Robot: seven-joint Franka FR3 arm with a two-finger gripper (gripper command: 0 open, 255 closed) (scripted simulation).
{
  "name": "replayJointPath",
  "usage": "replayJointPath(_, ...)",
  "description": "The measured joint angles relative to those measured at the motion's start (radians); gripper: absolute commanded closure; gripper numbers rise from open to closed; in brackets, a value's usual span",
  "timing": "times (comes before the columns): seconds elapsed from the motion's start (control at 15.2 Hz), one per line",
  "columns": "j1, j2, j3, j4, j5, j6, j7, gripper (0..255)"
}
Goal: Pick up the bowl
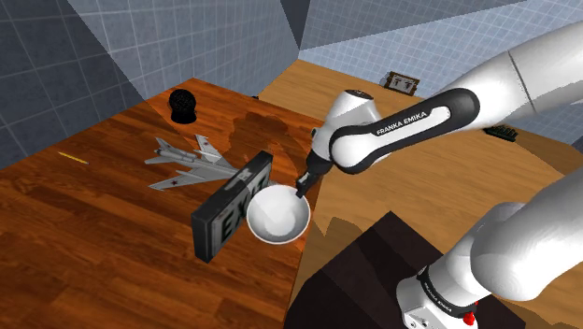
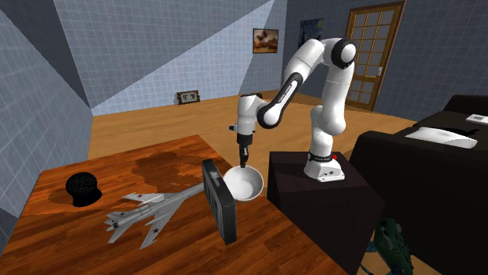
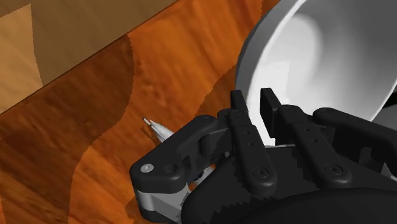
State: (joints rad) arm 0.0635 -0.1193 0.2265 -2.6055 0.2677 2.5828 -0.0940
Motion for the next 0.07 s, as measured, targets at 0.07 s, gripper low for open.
replayJointPath(0.07, 0.000, -0.005, 0.000, 0.003, -0.001, -0.008, 0.003, 255)
